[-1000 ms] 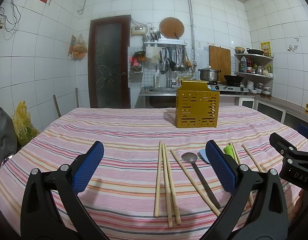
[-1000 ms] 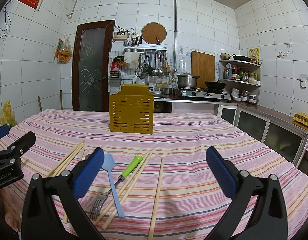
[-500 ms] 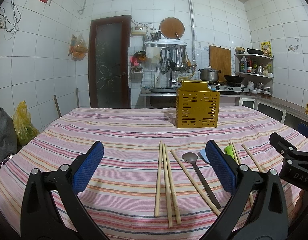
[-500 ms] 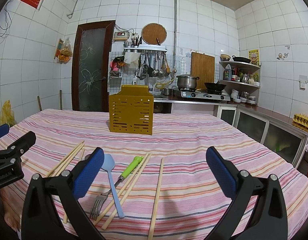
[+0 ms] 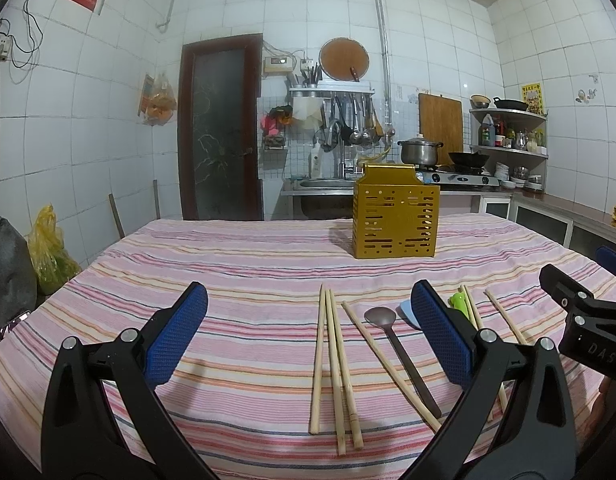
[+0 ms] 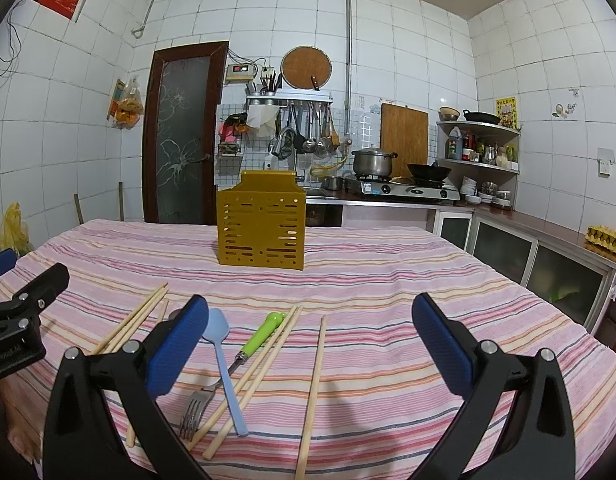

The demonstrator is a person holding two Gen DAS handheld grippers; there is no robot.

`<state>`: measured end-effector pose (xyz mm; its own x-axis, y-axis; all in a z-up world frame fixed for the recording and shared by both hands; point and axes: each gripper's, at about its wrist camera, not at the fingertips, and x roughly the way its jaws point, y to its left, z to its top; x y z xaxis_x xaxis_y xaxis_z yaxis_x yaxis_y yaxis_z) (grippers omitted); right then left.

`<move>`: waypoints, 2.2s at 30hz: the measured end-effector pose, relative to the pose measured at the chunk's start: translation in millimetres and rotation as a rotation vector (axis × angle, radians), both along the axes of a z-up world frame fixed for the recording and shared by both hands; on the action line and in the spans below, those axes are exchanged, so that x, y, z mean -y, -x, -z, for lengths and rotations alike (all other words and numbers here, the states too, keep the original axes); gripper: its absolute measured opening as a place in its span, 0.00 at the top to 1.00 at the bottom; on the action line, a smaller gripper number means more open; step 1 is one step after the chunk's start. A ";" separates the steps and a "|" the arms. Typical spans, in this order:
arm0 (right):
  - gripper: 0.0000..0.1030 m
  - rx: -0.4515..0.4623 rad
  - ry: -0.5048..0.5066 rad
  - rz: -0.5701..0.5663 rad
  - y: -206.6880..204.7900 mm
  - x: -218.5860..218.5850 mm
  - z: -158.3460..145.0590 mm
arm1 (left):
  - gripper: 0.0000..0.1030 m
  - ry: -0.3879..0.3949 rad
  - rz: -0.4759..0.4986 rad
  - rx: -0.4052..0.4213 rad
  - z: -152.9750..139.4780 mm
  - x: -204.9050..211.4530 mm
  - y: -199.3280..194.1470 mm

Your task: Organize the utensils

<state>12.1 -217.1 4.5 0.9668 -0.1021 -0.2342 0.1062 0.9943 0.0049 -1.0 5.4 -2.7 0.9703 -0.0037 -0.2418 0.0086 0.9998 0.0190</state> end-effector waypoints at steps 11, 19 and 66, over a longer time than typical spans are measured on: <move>0.04 0.001 0.035 0.019 0.9 -2.8 -0.3 | 0.05 0.001 0.002 -0.025 0.9 -1.4 -3.4; 0.04 -0.038 0.029 0.005 -6.4 -3.5 1.2 | 0.05 0.008 0.008 -0.094 1.8 0.3 -14.9; 0.05 -0.593 -0.102 0.159 -154.3 49.3 61.7 | 0.08 -0.057 0.054 -0.704 63.4 -22.8 -217.3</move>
<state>166.4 -266.4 -57.2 0.6441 -0.1829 -0.7428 0.2670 0.9637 -0.0058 216.3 28.2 -66.1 0.5822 -0.0162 -0.8129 0.0874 0.9952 0.0428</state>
